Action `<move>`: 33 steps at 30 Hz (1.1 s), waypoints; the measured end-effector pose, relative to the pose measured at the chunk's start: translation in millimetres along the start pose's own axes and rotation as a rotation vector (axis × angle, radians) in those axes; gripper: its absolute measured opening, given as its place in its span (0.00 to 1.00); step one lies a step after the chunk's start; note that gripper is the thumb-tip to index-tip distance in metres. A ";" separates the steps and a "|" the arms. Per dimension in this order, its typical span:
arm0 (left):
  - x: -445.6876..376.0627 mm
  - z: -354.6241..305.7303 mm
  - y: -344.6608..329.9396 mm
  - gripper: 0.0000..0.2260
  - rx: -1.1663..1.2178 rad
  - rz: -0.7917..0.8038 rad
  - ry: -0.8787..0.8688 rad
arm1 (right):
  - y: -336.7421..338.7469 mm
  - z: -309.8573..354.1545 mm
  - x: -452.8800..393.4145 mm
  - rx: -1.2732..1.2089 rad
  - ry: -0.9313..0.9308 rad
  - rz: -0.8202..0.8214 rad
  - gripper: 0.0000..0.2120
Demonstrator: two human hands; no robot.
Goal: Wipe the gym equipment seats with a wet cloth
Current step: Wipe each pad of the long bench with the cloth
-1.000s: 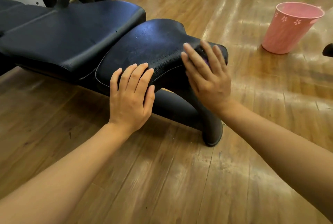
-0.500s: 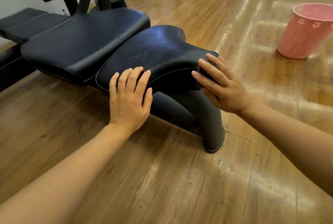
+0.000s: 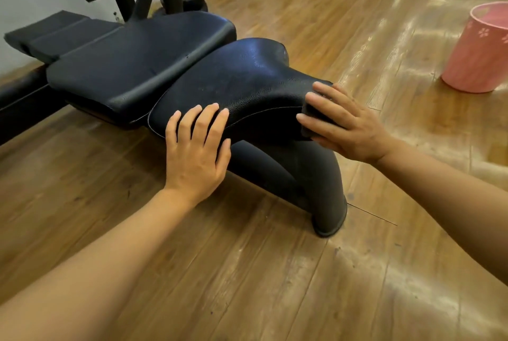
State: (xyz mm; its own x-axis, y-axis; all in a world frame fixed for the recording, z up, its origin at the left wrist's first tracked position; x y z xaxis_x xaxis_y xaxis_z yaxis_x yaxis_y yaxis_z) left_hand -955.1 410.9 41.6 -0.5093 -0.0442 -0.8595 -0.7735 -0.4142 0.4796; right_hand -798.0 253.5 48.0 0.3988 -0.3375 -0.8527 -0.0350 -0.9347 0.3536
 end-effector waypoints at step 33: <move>-87.1 18.9 -7.2 0.17 0.290 0.228 -0.024 | -24.2 -11.7 -94.3 -0.056 -0.368 0.513 0.16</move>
State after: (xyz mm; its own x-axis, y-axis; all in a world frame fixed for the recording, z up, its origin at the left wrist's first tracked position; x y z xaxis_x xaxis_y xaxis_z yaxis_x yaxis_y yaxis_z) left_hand -912.3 434.9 116.4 -0.6867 -0.0830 -0.7222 -0.7123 -0.1216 0.6913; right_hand -824.0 309.3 124.3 0.0027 -0.7664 -0.6424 -0.0864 -0.6402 0.7634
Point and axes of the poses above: each hand's wrist, its own x-axis away from the middle knuckle, its own y-axis out of the back of the hand, z = x × y, the point moved 9 cm from there along -x, towards the middle knuckle, and after that the axes turned 13 degrees about -z, right-handed, at the moved point
